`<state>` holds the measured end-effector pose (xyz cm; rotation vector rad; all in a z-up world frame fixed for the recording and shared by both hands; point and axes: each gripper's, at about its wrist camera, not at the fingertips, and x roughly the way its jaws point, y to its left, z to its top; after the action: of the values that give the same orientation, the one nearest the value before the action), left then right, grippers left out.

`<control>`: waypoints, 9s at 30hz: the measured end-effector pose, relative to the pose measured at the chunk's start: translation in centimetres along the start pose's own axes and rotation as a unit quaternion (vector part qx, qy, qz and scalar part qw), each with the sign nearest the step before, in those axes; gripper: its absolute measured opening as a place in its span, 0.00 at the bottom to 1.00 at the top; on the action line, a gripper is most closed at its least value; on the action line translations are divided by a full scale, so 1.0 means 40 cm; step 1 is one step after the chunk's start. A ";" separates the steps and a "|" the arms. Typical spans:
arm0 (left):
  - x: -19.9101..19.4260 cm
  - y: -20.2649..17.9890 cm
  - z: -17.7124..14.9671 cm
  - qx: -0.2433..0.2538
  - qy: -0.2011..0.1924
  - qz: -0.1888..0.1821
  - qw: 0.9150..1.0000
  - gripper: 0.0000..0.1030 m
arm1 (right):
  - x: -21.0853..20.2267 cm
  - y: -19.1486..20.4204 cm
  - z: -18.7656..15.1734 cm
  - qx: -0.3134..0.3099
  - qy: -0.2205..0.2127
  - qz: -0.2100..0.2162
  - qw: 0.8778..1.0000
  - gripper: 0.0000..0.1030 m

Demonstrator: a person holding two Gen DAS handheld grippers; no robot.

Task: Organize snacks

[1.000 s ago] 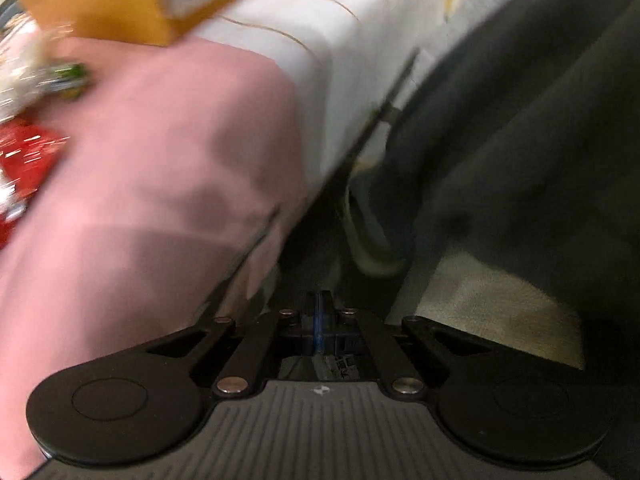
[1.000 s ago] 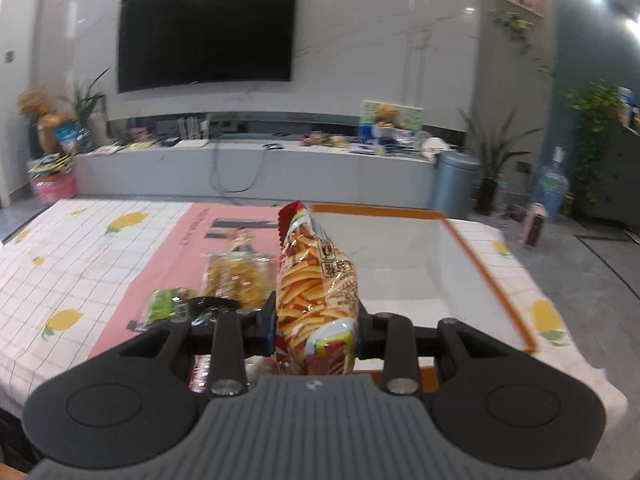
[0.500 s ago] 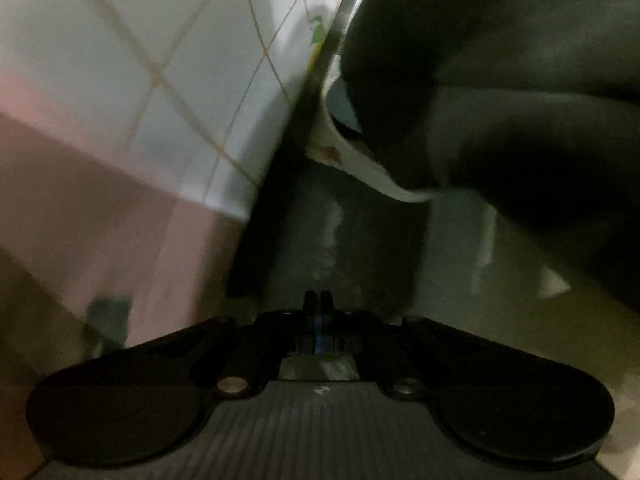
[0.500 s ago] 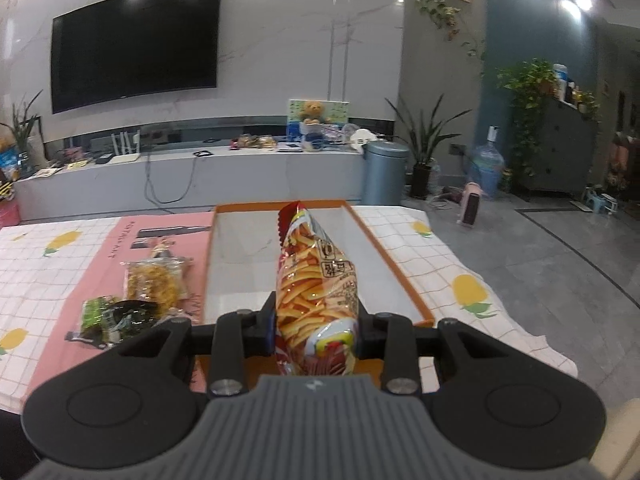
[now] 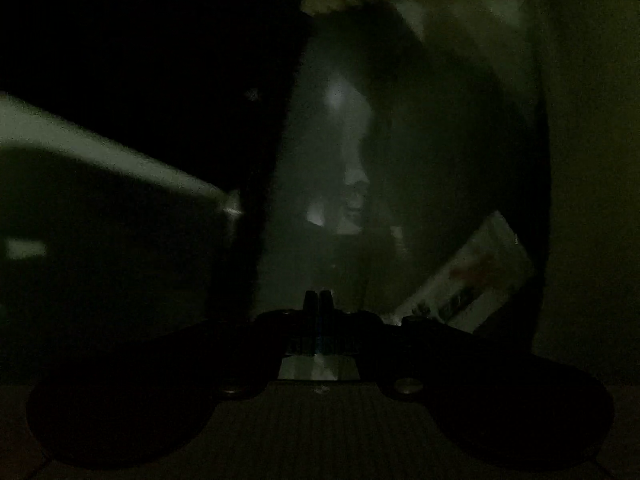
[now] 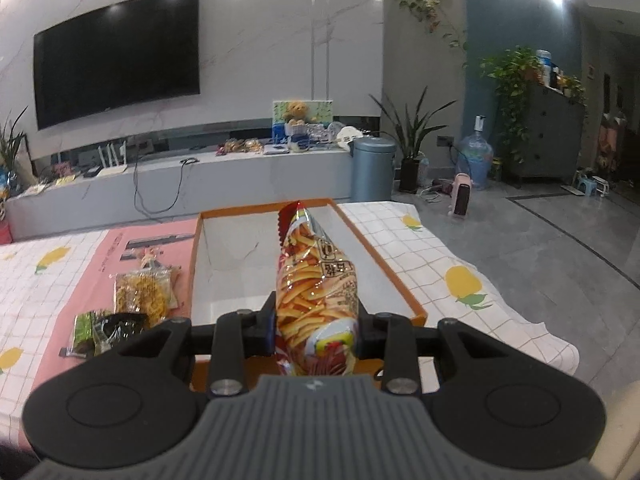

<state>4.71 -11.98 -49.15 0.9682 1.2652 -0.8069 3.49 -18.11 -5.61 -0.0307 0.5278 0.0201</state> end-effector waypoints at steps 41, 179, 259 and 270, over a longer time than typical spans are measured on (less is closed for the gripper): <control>0.145 -0.064 -0.155 0.208 -0.225 -0.163 0.938 0.78 | 0.060 0.029 -0.003 0.004 0.039 0.000 0.999 0.31; -0.503 0.053 -0.076 -0.106 -0.411 -0.274 0.863 0.21 | -0.031 -0.043 -0.023 0.055 0.011 0.057 0.997 0.31; -1.042 0.399 -0.040 -0.469 -0.437 0.071 0.764 0.82 | 0.291 -0.283 0.088 0.177 0.030 0.160 0.971 0.31; -1.092 0.375 -0.227 -0.469 -0.391 0.146 0.778 0.93 | 0.402 -0.163 0.063 0.212 0.124 0.207 0.947 0.31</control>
<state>8.47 1.20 -4.14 -0.0450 0.5843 -0.1794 18.83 -24.36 -11.37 0.5055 0.7739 0.3162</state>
